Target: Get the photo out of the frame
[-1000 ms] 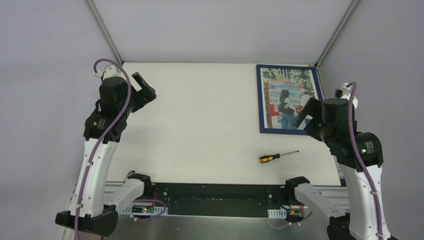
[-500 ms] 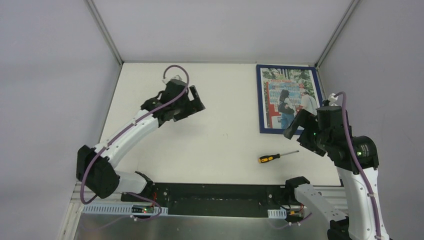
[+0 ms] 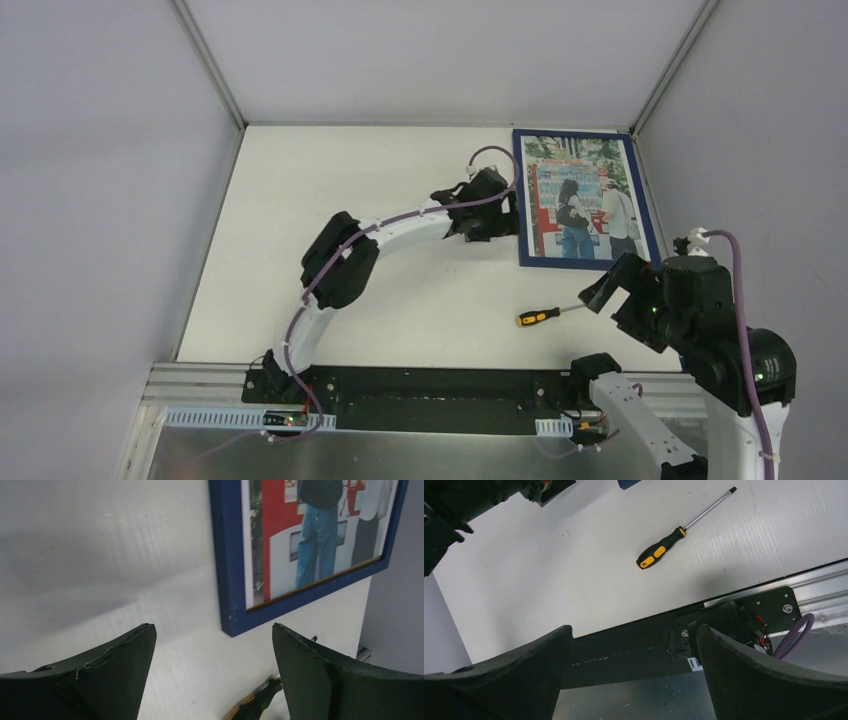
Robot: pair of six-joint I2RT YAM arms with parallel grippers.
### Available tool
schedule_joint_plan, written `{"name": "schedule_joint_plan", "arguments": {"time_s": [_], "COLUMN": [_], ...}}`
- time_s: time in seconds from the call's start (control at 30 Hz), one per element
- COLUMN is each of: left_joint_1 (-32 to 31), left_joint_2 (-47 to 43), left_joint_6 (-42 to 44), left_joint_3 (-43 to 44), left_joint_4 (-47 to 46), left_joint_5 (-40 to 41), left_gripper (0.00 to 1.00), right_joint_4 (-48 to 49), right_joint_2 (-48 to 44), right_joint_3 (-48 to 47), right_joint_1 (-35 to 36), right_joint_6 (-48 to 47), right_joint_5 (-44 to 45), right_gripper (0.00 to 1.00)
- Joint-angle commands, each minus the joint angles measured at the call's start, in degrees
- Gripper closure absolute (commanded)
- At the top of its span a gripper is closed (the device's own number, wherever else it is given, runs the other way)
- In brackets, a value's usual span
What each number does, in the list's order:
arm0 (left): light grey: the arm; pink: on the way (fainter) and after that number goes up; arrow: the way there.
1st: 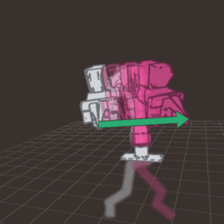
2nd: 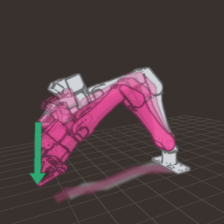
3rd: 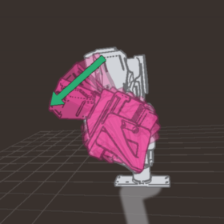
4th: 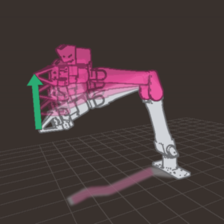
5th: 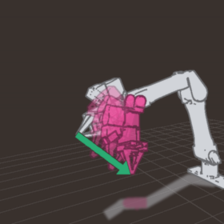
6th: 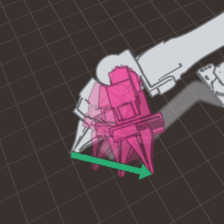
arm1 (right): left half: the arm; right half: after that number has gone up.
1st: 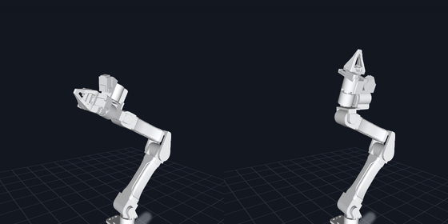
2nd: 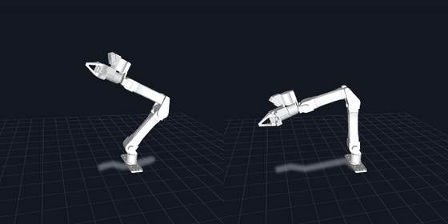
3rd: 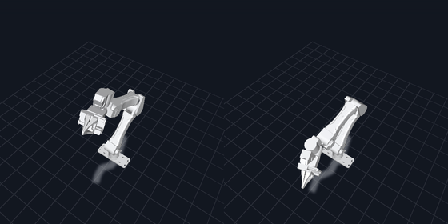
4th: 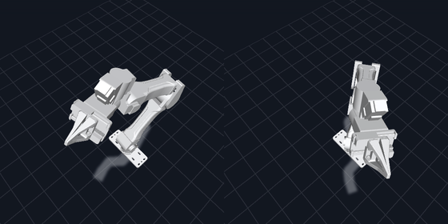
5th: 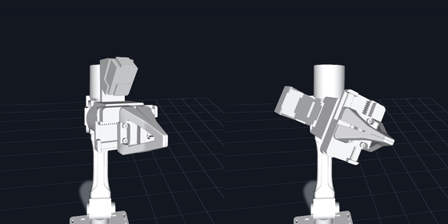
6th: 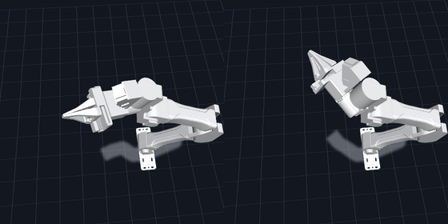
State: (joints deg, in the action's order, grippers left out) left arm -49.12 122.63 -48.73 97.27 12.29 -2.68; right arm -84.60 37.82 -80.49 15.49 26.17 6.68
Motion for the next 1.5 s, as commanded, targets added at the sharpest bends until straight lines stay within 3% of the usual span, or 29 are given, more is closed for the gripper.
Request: {"name": "schedule_joint_plan", "arguments": {"time_s": [0.0,0.1,0.33,0.47,0.6,0.87,1.1,1.47], "left_joint_1": [-3.11,-5.56,-8.35,-9.60,-10.03,-9.95,-8.06,-2.89], "left_joint_2": [6.50,10.56,15.33,16.68,17.95,17.53,14.06,-2.36], "left_joint_6": [-3.10,-2.44,-1.91,-0.37,0.27,4.16,4.04,2.76], "left_joint_3": [10.12,14.51,19.32,21.05,21.97,21.42,15.11,-8.65], "left_joint_4": [-1.57,-1.39,3.51,6.94,8.43,9.03,14.51,17.85], "left_joint_5": [2.19,7.19,17.44,21.86,22.81,23.11,23.30,29.47], "left_gripper": [0.06,0.07,0.27,0.31,0.46,0.66,0.84,0.91], "right_joint_4": [-6.89,-8.90,-10.87,-10.90,-10.93,-10.88,-10.69,-6.06], "right_joint_2": [-1.06,-1.53,-2.76,-2.98,-2.64,-2.59,-2.95,-4.80], "right_joint_3": [-4.10,-5.49,-6.61,-6.45,-6.61,-5.95,-4.06,5.96], "right_joint_1": [0.22,0.22,0.17,0.20,0.20,0.20,0.21,0.21], "right_joint_6": [1.61,1.59,1.42,1.36,1.26,1.84,3.54,5.08], "right_joint_5": [1.08,2.02,1.76,1.12,0.35,-0.72,-0.85,-4.01], "right_gripper": [0.01,0.01,0.01,0.01,0.01,0.01,0.01,0.01]}}
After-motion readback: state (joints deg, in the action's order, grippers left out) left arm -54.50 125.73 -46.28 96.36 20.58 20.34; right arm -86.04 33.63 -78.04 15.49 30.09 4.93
